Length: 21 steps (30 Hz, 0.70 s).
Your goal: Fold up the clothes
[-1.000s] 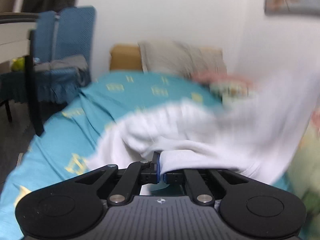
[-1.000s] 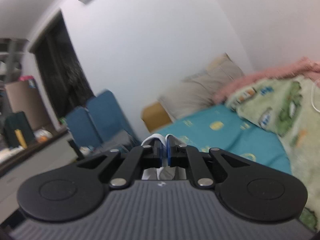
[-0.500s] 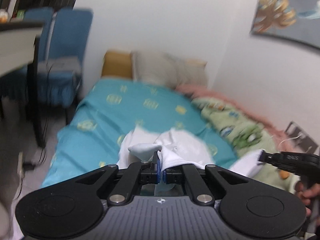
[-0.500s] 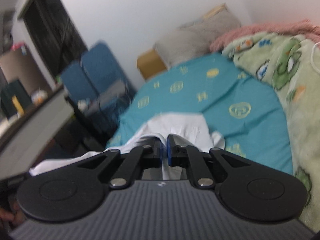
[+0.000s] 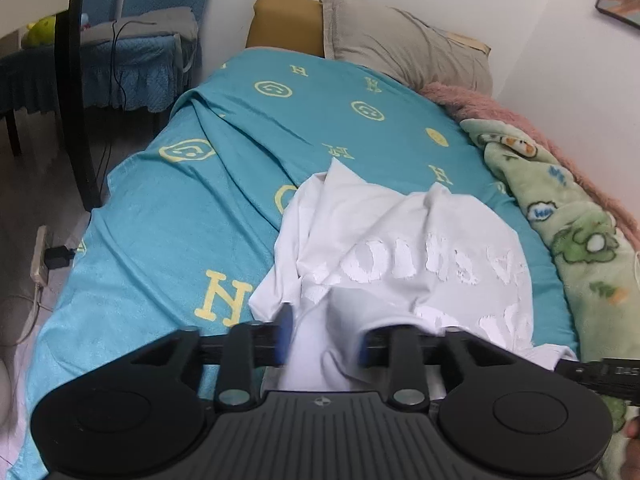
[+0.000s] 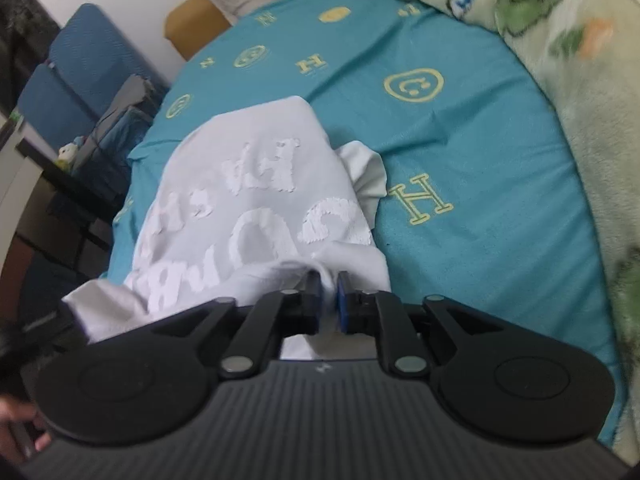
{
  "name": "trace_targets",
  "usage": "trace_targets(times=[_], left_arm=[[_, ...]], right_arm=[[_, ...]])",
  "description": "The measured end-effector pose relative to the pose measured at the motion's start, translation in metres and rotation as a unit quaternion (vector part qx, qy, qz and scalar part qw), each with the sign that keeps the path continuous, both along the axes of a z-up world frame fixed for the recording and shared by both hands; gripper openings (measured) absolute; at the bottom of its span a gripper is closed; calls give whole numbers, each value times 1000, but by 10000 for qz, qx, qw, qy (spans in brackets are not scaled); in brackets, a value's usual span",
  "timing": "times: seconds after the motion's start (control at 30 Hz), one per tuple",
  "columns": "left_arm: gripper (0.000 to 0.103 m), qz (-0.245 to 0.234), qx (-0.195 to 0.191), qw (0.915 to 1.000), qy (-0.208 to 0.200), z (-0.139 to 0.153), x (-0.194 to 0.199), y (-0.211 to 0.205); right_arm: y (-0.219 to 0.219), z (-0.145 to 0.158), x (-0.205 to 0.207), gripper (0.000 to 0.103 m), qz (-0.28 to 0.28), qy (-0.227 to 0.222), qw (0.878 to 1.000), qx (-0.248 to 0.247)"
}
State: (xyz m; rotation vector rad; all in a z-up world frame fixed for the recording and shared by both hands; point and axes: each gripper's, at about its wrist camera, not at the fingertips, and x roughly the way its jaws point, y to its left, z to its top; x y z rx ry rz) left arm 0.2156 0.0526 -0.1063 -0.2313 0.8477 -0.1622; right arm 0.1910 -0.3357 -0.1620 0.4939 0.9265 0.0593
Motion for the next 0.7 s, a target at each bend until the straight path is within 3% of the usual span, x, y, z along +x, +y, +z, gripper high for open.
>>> trace_targets(times=[0.07, 0.1, 0.13, 0.33, 0.5, 0.6, 0.7], left_arm=[[65, 5, 136, 9999, -86, 11, -4, 0], [79, -10, 317, 9994, -133, 16, -8, -2], [83, -24, 498, 9986, -180, 21, -11, -3], [85, -440, 1193, 9899, -628, 40, -51, -13], [90, -805, 1739, 9763, -1009, 56, -85, -22], [93, -1352, 2316, 9565, -1151, 50, -98, -48], [93, -1789, 2992, 9288, -1257, 32, -108, -79]], right_arm=[[-1, -2, 4, 74, -11, -42, 10000, 72], [-1, -2, 3, 83, -28, -108, 9999, 118], [-2, -1, 2, 86, -60, -158, 9997, 168], [-12, 12, -10, 85, -452, -295, 9984, 195], [-18, 21, -22, 86, -698, -421, 9967, 11], [-16, 24, -26, 85, -662, -459, 9967, -69], [-13, 26, -27, 86, -581, -504, 9969, -148]])
